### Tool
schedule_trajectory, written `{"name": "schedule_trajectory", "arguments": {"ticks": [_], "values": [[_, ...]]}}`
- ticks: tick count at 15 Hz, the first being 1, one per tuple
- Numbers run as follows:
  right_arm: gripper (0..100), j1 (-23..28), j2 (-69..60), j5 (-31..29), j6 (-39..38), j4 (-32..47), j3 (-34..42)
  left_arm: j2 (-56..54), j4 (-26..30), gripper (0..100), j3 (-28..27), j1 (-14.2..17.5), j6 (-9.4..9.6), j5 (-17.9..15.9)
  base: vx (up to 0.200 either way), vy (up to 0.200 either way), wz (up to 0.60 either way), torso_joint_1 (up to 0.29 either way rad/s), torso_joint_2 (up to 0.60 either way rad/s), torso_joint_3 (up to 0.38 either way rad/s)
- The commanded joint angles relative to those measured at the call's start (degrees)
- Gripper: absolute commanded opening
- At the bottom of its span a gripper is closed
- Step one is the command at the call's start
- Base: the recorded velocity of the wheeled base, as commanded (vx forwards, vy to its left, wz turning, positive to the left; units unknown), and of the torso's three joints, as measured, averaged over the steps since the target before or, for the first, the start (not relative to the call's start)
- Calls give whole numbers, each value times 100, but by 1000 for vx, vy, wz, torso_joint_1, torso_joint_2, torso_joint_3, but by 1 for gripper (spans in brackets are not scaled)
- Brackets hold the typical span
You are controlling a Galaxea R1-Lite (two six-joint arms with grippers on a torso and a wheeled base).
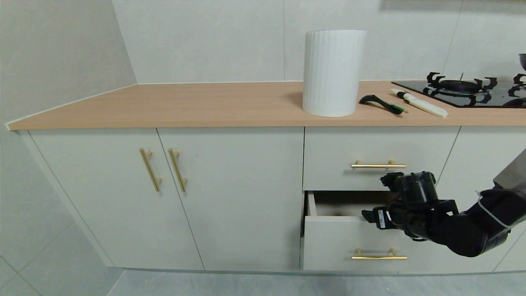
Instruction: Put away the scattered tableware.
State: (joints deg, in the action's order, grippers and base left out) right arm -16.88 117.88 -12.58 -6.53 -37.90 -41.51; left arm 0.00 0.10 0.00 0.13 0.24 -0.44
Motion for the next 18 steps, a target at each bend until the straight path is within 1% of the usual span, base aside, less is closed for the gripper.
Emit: {"name": "schedule_trajectory", "arguments": {"ticks": [1, 5, 8, 9, 10, 12, 16, 18], "values": [[100, 1, 121, 28, 29, 46, 82, 0, -1, 100, 0, 4, 2, 0, 0, 0, 0, 0, 0, 0], [100, 1, 7, 45, 38, 301, 90, 0, -1, 100, 0, 4, 2, 0, 0, 0, 0, 0, 0, 0], [100, -8, -283, 230, 47, 679, 90, 0, -1, 100, 0, -5, 2, 0, 0, 0, 0, 0, 0, 0], [100, -8, -530, 362, 117, 1127, 90, 0, -1, 100, 0, 4, 2, 9, 0, 0, 0, 0, 0, 0], [100, -8, -609, 423, 152, 1276, 82, 0, -1, 100, 0, 4, 2, 0, 0, 0, 0, 0, 0, 0], [100, -8, -951, 766, 240, 1830, 82, 0, -1, 100, 0, 4, 2, 0, 0, 0, 0, 0, 0, 0], [100, -34, -1241, 836, 671, 2630, 99, 0, -1, 100, 0, 4, 2, 0, 0, 0, 0, 0, 0, 0], [100, -61, -1373, 1012, 820, 2938, 108, 0, -1, 100, 0, 4, 2, 0, 0, 0, 0, 0, 0, 0]]}}
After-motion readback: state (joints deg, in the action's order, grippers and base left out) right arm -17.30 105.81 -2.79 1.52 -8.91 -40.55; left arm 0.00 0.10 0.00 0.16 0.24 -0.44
